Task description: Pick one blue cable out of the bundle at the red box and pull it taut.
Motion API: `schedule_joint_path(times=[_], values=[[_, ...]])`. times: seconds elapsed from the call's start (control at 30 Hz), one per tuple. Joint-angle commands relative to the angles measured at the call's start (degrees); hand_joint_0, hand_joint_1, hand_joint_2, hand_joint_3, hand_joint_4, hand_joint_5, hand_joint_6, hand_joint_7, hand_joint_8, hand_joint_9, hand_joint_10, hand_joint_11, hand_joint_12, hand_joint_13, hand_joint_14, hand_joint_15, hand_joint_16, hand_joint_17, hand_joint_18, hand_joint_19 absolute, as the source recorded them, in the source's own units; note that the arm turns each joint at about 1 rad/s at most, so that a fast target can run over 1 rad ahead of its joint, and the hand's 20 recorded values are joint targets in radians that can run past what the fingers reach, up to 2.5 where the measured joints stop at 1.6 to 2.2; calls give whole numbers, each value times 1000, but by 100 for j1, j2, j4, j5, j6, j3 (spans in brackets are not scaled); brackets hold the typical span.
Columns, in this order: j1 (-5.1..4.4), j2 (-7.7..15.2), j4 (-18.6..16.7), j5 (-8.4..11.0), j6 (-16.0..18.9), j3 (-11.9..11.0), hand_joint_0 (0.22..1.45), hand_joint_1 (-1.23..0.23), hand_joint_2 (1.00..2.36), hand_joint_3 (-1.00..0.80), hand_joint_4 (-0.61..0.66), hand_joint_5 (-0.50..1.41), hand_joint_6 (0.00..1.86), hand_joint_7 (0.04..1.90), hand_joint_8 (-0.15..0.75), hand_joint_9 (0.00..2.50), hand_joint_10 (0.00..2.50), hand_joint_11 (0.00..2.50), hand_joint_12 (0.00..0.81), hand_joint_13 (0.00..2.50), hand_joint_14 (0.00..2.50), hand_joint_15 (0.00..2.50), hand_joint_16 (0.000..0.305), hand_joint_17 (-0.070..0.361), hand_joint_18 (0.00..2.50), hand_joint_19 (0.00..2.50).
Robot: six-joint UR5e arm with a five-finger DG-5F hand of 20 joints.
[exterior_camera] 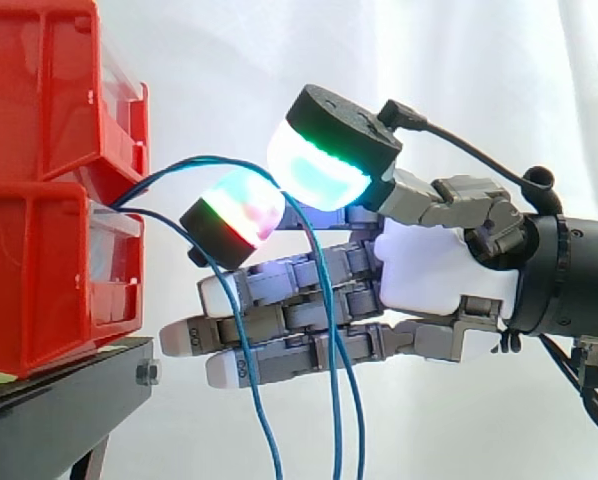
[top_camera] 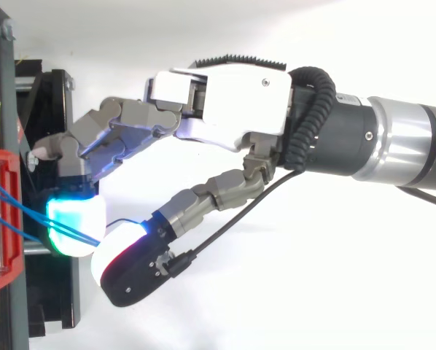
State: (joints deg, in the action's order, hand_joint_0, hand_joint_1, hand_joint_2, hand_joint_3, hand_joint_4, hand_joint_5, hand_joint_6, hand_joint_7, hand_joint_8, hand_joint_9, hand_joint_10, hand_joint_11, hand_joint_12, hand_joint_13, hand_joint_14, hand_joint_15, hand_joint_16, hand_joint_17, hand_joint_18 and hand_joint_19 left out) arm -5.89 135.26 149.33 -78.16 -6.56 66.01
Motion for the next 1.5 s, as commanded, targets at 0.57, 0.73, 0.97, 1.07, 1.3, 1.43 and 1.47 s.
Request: schedule_joint_path(times=[0.57,0.73,0.97,1.07,1.3,1.43,1.47], values=[[0,0,0,3,6,0,632,-822,1000,-500,55,-211,867,764,316,1223,2,1328,354,468,6,153,53,120,423,78],[0,0,0,3,6,0,634,-820,1000,-500,65,-209,858,763,317,1276,14,1372,352,507,6,173,54,121,433,88],[0,0,0,3,6,0,617,-795,1000,-500,72,-205,845,779,343,1188,5,1265,356,489,7,176,54,121,431,100],[0,0,0,3,23,0,607,-769,1000,-500,70,-204,841,787,368,1094,12,1082,353,466,6,155,54,121,418,111],[0,0,0,3,32,0,613,-695,1000,-500,72,-207,849,827,397,978,11,678,355,417,4,106,54,121,408,99],[0,0,0,3,23,0,621,-667,1001,-500,103,-210,855,810,414,1110,16,768,360,434,4,114,54,121,405,103],[0,0,0,3,23,0,624,-656,1001,-500,118,-210,857,805,411,1151,15,812,360,444,4,113,54,122,413,102]])
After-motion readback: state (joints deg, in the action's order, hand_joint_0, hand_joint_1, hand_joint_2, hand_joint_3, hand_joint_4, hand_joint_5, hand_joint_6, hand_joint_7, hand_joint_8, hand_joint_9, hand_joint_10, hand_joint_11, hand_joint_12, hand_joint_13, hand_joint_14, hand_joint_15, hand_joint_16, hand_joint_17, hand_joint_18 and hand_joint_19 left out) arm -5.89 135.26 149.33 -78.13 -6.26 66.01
